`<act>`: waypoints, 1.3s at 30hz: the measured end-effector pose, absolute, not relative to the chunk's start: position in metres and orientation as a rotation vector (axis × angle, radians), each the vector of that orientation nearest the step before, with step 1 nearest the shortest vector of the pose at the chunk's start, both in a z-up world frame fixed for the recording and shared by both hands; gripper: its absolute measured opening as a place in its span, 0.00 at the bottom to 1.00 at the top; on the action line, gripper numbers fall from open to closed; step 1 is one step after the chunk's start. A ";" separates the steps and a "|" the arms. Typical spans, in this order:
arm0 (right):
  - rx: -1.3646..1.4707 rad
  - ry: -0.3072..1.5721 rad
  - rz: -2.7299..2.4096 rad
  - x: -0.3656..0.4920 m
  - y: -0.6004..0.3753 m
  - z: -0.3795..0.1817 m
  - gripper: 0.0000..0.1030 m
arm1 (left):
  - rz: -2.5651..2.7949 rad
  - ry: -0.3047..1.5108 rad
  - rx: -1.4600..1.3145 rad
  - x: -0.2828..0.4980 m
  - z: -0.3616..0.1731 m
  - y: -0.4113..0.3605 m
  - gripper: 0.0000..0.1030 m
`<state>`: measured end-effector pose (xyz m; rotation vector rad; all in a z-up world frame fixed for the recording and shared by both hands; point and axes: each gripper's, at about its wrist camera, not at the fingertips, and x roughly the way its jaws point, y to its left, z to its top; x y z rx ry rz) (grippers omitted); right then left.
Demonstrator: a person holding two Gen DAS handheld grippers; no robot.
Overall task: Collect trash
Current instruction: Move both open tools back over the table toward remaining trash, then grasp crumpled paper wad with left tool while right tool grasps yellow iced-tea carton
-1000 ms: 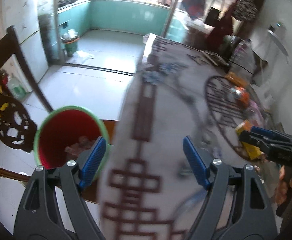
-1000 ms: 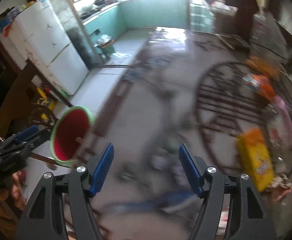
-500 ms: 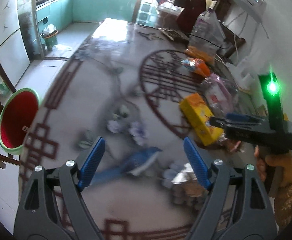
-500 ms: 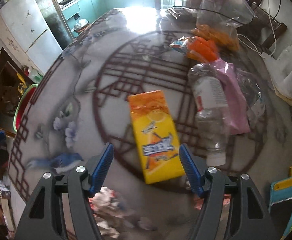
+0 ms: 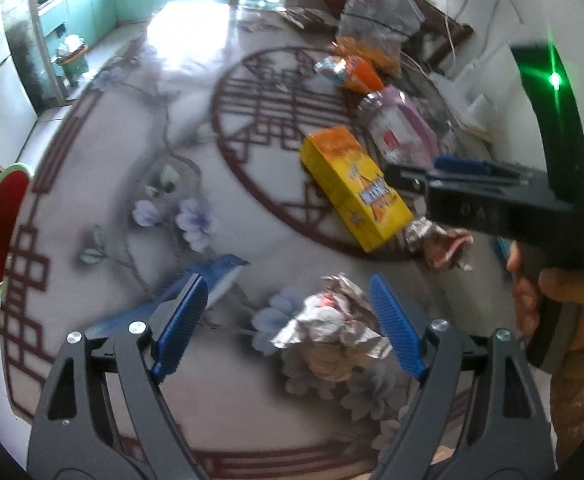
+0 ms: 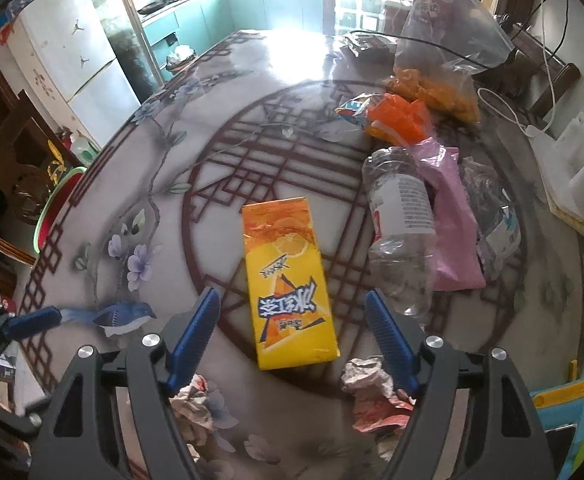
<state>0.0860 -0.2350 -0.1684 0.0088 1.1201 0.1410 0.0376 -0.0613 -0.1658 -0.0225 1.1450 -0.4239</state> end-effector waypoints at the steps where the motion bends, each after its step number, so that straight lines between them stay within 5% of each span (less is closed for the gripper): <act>1: 0.012 1.120 0.141 0.086 -0.237 -0.169 0.71 | -0.431 1.149 -0.017 0.037 -0.167 -0.065 0.78; 25: 0.063 1.152 0.131 0.094 -0.254 -0.182 0.71 | -0.530 1.405 -0.032 0.035 -0.230 -0.101 0.79; 27: 0.059 1.154 0.134 0.096 -0.252 -0.182 0.71 | -0.532 1.408 -0.027 0.036 -0.232 -0.102 0.74; 29: 0.052 1.158 0.139 0.098 -0.249 -0.183 0.71 | -0.544 1.422 -0.026 0.035 -0.235 -0.103 0.52; 39: 0.060 1.161 0.156 0.099 -0.239 -0.182 0.71 | -0.406 1.262 -0.115 0.044 -0.200 -0.056 0.44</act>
